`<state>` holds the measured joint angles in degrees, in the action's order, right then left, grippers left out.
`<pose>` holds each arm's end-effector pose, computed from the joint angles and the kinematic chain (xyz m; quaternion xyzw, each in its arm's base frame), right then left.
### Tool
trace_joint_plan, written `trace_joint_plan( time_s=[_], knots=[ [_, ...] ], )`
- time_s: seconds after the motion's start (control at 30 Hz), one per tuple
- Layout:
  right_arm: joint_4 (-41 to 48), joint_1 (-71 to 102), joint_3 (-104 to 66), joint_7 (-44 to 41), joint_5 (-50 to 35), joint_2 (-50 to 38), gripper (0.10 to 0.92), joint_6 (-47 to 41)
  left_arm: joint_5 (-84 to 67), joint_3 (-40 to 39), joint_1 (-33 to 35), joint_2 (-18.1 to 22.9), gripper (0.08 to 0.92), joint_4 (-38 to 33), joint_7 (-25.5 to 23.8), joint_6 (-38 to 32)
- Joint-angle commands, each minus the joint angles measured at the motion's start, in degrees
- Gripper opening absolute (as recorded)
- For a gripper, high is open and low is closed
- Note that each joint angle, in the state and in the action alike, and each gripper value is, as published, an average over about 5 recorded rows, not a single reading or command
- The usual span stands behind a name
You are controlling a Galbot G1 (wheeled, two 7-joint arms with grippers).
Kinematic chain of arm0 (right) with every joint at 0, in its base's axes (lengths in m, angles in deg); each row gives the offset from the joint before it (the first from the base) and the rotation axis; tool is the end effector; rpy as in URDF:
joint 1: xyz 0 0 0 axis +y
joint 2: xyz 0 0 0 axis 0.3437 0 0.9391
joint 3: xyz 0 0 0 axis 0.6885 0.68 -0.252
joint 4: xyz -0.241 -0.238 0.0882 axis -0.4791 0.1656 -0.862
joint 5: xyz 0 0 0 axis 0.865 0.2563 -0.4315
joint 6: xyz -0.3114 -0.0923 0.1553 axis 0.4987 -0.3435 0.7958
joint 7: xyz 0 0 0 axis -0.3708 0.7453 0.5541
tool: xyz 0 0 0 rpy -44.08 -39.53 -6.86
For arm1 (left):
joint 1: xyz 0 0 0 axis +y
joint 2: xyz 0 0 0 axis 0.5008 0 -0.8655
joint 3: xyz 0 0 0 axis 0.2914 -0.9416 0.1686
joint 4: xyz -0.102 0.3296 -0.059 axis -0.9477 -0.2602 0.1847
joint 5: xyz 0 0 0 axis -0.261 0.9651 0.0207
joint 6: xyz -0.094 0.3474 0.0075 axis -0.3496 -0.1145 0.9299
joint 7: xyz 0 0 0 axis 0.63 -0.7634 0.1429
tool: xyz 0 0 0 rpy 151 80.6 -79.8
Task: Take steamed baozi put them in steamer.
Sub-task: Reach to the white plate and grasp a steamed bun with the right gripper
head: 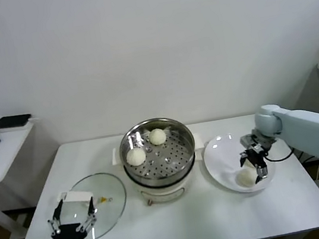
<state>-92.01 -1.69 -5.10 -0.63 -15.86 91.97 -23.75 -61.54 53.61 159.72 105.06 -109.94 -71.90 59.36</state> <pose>0.5422 -0.1374 -0.2275 0.5981 -0.4407 0.5210 0.4204 0.1294 0.0889 -0.3124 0.0205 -0.9966 -0.0732 0.0318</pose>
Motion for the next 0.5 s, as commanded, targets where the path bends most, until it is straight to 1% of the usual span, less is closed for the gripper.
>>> trace_joint_plan(
  time_s=[0.03, 0.5],
  knots=[
    [2.0, 1.5, -1.0, 0.0, 0.7, 1.7, 0.823, 0.3, -0.1, 0.0, 0.0, -0.1, 0.823, 0.2, 0.0, -0.1],
    [3.6, 2.7, -1.9, -0.3, 1.6, 2.3, 0.823, 0.7, -0.2, 0.1, -0.2, 0.0, 0.823, 0.6, 0.0, -0.1]
  ],
)
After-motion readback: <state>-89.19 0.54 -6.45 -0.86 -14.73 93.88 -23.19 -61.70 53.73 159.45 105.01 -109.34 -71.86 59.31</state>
